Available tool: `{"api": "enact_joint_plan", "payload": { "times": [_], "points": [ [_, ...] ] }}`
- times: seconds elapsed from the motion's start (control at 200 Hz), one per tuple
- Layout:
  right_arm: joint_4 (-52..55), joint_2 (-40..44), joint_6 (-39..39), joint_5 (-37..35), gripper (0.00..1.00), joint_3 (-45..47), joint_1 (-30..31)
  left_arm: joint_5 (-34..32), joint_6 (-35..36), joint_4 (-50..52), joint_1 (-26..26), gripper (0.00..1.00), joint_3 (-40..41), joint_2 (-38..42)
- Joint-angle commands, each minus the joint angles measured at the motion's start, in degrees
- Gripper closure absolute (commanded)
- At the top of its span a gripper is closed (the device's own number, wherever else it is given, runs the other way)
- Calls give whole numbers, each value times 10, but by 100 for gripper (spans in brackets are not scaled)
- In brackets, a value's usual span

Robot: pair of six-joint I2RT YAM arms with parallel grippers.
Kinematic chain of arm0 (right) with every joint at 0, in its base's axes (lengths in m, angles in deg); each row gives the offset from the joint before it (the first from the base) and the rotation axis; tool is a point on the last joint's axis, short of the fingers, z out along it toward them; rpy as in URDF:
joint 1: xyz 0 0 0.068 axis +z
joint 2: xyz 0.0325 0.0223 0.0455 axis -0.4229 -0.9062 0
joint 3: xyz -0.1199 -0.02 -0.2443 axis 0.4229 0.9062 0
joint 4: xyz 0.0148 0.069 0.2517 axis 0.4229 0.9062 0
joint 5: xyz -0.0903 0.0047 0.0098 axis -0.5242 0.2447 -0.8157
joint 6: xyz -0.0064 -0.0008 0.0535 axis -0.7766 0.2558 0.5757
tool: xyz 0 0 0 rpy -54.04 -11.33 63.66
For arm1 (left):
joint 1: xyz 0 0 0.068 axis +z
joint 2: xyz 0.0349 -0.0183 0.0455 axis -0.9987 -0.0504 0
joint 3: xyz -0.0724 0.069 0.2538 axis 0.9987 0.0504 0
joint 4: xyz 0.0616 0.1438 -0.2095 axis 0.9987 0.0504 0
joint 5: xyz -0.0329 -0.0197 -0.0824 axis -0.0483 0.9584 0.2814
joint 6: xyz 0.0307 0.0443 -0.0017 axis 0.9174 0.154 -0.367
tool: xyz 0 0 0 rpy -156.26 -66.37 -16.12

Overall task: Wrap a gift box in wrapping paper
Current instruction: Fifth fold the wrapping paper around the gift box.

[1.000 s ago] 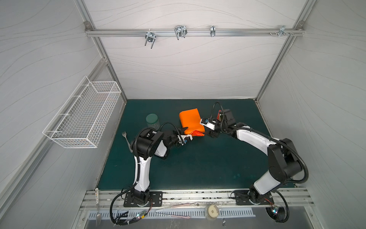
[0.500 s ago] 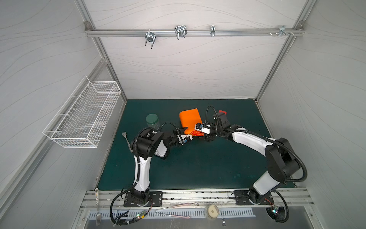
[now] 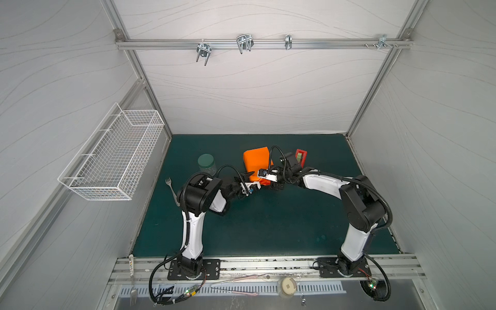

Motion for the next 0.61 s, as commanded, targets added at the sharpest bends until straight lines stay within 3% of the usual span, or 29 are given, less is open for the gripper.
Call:
{"api": "enact_joint_plan", "payload": {
  "times": [0.0, 0.17, 0.6],
  "points": [
    [11, -25, -6, 1, 23, 2, -9, 7, -32, -14, 0, 29, -1, 28],
    [14, -28, -6, 8, 23, 7, -11, -15, -33, -14, -12, 26, -11, 39],
    [9, -15, -3, 10, 25, 17, -14, -26, 9, -14, -17, 42, -17, -5]
  ]
}}
